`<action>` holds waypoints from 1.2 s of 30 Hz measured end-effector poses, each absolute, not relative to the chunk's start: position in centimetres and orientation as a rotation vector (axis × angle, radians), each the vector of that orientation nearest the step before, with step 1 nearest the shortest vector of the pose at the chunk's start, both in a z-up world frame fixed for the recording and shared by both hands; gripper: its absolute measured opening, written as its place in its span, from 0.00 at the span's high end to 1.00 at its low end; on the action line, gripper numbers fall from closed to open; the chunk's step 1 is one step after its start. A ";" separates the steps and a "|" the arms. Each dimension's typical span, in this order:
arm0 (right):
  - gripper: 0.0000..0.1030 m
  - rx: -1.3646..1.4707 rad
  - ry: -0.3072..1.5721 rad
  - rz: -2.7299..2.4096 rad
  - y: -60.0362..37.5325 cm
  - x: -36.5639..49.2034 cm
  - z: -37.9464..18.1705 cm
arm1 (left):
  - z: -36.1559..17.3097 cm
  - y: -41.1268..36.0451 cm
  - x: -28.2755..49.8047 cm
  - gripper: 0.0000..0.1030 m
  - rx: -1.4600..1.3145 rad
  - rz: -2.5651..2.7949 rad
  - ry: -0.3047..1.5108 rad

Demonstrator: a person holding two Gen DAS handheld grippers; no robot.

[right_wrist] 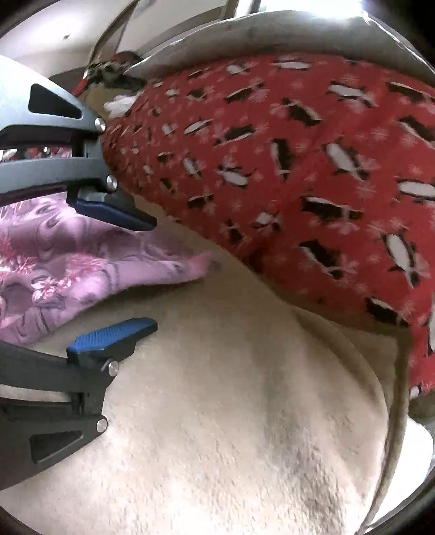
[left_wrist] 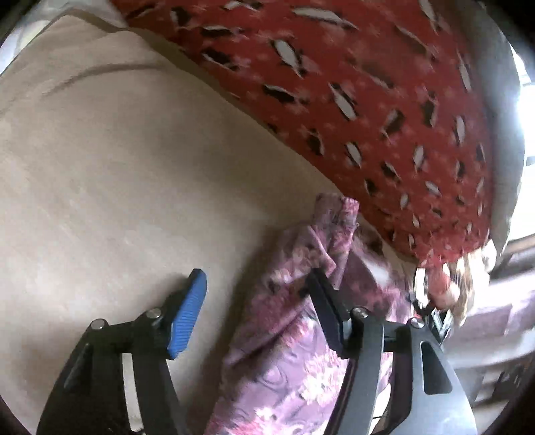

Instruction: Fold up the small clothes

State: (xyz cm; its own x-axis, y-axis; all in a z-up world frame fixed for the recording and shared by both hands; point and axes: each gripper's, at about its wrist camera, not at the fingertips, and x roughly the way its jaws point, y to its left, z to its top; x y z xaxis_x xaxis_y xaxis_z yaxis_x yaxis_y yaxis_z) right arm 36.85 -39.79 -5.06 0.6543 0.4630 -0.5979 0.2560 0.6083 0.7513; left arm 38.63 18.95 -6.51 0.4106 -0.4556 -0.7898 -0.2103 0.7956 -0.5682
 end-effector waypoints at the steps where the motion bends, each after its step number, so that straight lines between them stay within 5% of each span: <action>1: 0.67 0.911 0.873 0.167 -39.0 37.3 -4.5 | -6.1 18.4 38.6 0.50 -0.630 -0.155 1.153; 2: 0.96 0.877 0.860 0.210 -38.2 37.6 -3.6 | -5.4 17.6 38.5 0.84 -0.564 -0.134 1.137; 3: 0.95 0.832 0.813 0.224 -37.7 37.5 -1.9 | -5.0 16.9 38.8 0.98 -0.526 -0.110 1.136; 8: 0.96 0.814 0.652 0.152 -39.0 37.0 0.8 | -5.2 17.5 39.2 1.00 -0.373 0.144 1.114; 11: 0.96 0.822 0.950 0.001 -40.3 38.7 -4.2 | -7.0 19.7 39.3 1.00 -0.440 0.209 1.179; 17: 0.78 0.824 0.861 0.027 -41.0 34.4 -4.8 | -4.7 21.7 37.8 0.99 -0.655 0.014 1.114; 19: 0.76 0.832 0.873 0.033 -40.9 33.5 -5.3 | -3.4 20.8 37.9 0.92 -0.631 -0.028 1.098; 21: 0.76 0.856 0.889 0.057 -40.7 32.5 -6.0 | -2.4 19.0 38.9 0.44 -0.603 -0.071 1.098; 22: 0.76 0.865 0.892 0.065 -40.5 32.3 -6.2 | -2.2 18.0 39.3 0.36 -0.586 -0.070 1.101; 29: 0.68 0.896 0.896 0.109 -40.3 31.8 -6.0 | -5.5 12.8 41.2 0.33 -0.299 0.066 1.308; 32: 0.66 0.879 0.897 0.101 -40.1 32.5 -5.9 | -4.9 11.3 39.8 0.92 -0.207 0.069 1.268; 34: 0.65 0.854 0.901 0.110 -39.7 32.7 -5.7 | -3.4 11.2 38.5 0.92 -0.186 0.094 1.222; 35: 0.70 0.824 0.899 0.157 -39.0 32.9 -5.1 | -2.4 11.7 37.9 0.93 -0.223 0.089 1.192; 36: 0.87 0.799 0.886 0.200 -38.4 33.1 -4.4 | -1.4 12.5 37.3 0.94 -0.277 0.085 1.161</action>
